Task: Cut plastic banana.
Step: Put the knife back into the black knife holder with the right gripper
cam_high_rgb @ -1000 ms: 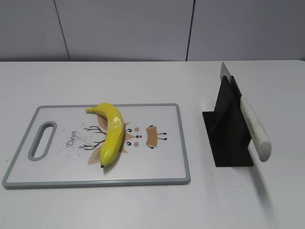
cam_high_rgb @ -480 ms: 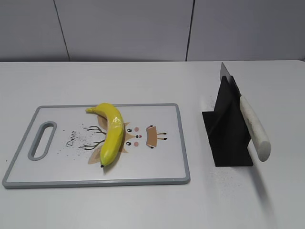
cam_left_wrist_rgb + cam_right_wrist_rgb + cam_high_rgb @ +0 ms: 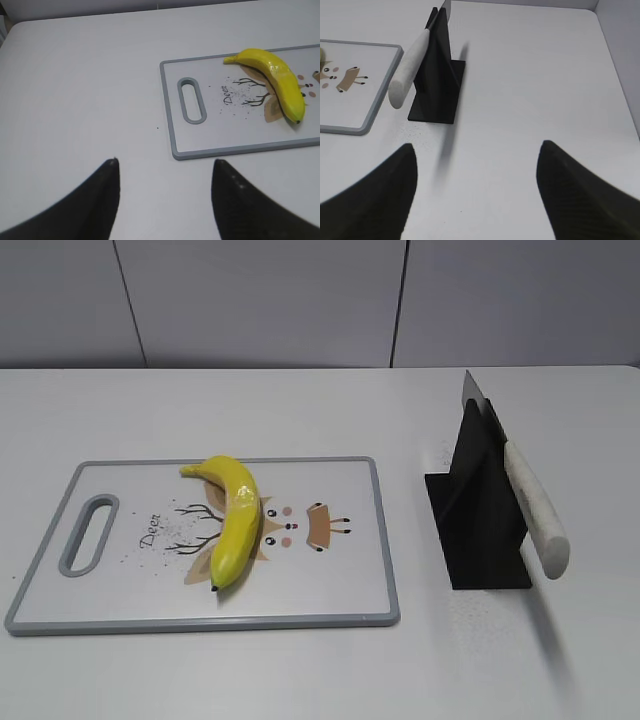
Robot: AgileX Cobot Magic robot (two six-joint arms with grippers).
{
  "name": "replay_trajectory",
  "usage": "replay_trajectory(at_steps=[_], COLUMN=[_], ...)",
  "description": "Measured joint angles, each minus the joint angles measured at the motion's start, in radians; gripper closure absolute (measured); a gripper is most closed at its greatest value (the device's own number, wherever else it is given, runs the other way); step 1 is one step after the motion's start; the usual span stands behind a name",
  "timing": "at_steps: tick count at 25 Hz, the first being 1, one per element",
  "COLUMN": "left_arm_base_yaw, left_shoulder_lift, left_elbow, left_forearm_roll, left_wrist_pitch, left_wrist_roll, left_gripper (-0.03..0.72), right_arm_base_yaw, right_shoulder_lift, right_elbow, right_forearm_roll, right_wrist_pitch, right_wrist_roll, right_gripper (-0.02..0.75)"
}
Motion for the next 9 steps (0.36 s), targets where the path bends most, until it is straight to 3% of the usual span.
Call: replay_trajectory(at_steps=[9], left_arm_base_yaw=[0.0], left_shoulder_lift=[0.0], left_elbow=[0.0], left_forearm_roll=[0.0], left_wrist_pitch=[0.0], left_wrist_roll=[-0.002], left_gripper=[0.127], right_arm_base_yaw=[0.0], right_shoulder_lift=[0.0], right_elbow=[0.0], right_forearm_roll=[0.0], right_wrist_pitch=[0.0], right_wrist_roll=[0.0], right_gripper=[0.177])
